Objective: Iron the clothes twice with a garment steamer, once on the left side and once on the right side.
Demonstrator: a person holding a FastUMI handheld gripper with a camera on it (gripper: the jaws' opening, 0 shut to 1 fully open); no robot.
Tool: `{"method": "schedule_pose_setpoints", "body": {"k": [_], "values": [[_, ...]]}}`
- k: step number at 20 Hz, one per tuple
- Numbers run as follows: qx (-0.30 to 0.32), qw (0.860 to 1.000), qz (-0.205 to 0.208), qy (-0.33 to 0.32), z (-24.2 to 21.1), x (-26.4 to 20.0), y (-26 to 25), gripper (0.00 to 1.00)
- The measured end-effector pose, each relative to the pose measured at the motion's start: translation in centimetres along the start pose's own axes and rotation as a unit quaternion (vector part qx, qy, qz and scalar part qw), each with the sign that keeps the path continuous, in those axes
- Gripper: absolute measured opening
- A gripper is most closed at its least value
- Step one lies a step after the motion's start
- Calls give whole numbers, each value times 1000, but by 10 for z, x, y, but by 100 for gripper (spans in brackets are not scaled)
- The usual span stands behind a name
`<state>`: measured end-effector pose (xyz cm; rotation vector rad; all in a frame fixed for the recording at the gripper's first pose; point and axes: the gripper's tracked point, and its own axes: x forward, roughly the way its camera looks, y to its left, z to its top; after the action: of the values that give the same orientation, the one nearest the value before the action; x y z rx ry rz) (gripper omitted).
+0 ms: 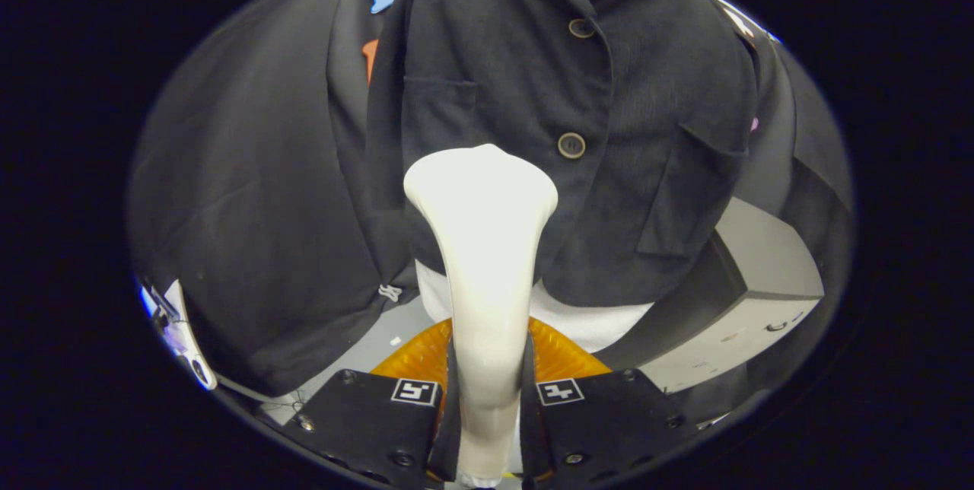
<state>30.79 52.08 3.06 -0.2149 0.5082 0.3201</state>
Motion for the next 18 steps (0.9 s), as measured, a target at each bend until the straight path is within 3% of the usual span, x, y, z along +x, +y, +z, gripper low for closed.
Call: {"method": "schedule_pose_setpoints", "body": {"k": [8,18], "values": [[-11,999,3,37,-37,-2,-1,34],[5,999,19,30,-34,-4,2,34]]}}
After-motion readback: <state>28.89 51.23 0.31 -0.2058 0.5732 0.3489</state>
